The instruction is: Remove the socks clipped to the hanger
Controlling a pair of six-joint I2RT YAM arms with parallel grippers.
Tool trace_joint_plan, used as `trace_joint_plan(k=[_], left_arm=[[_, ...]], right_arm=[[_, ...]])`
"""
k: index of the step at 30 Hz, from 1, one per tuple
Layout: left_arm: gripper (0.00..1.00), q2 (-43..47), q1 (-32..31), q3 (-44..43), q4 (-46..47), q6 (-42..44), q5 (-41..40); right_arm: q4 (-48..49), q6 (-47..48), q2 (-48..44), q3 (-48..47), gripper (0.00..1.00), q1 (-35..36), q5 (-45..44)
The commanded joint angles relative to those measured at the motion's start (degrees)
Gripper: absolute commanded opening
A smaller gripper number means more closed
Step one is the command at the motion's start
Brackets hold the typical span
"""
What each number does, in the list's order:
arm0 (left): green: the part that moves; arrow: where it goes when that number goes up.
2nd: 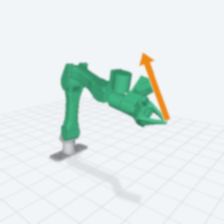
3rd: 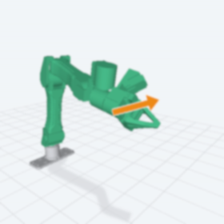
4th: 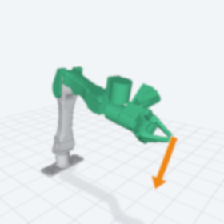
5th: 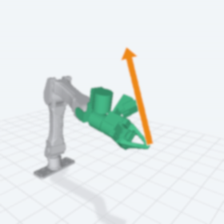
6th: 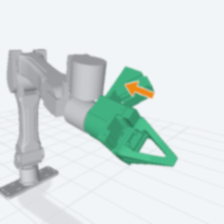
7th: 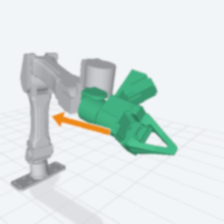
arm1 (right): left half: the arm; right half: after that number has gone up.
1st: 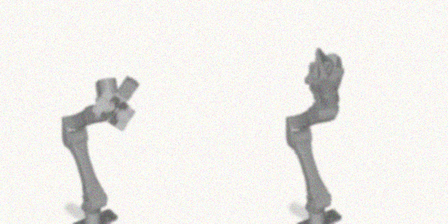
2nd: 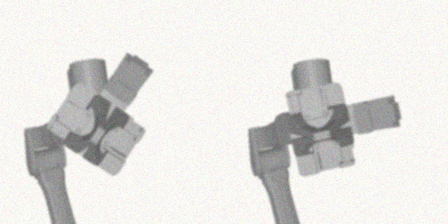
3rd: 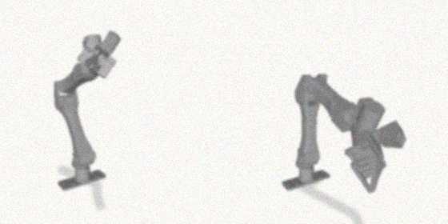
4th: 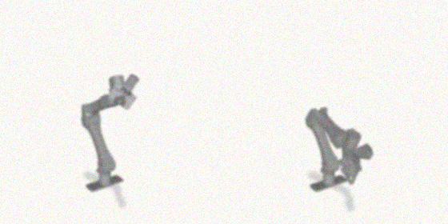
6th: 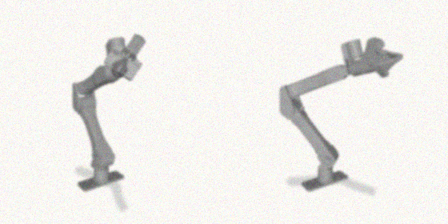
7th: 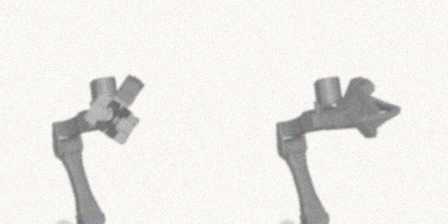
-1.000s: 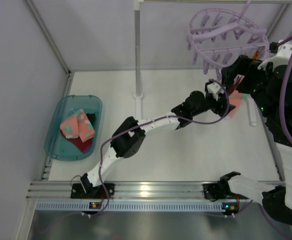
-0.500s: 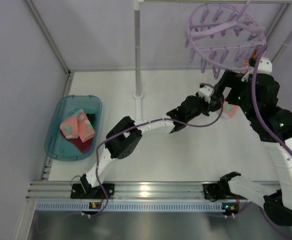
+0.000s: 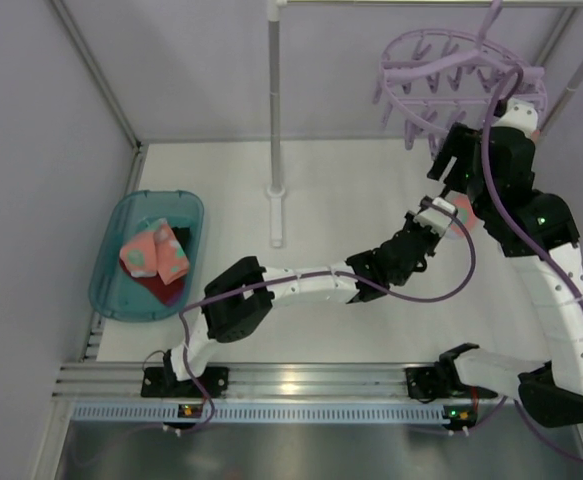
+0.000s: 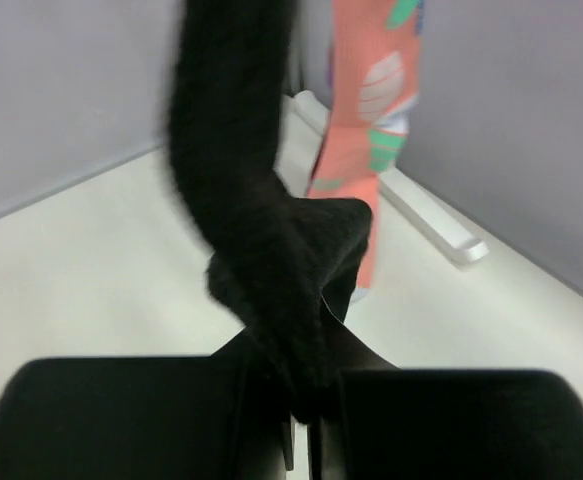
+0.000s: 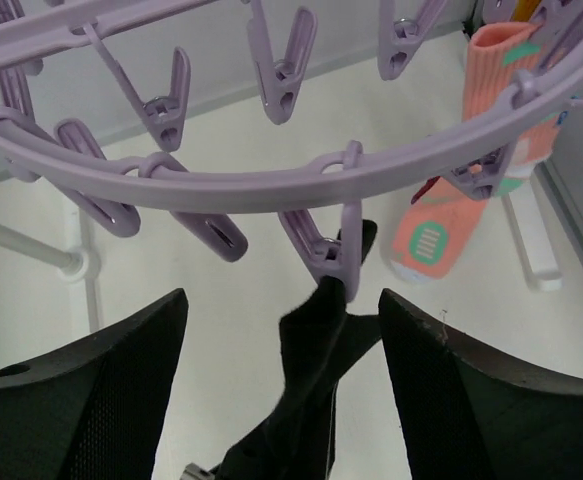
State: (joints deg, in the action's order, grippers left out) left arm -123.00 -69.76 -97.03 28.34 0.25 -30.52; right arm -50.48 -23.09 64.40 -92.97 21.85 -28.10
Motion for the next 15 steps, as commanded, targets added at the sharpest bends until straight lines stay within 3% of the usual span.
trace_joint_plan(k=[1, 8, 15], left_arm=[[0.0, 1.71, -0.46, -0.88, 3.21, 3.52, -11.9], [0.0, -1.1, -1.7, -2.98, 3.22, 6.78, -19.74], [0.0, -2.33, -2.05, -4.65, 3.22, 9.42, -23.88]], right_arm=[[2.58, 0.5, 1.69, -3.18, 0.74, -0.58, -2.49], [3.02, 1.82, 2.66, -4.5, 0.59, -2.95, -3.02], [3.28, 3.23, 3.36, -4.42, 0.52, -7.25, 1.98]])
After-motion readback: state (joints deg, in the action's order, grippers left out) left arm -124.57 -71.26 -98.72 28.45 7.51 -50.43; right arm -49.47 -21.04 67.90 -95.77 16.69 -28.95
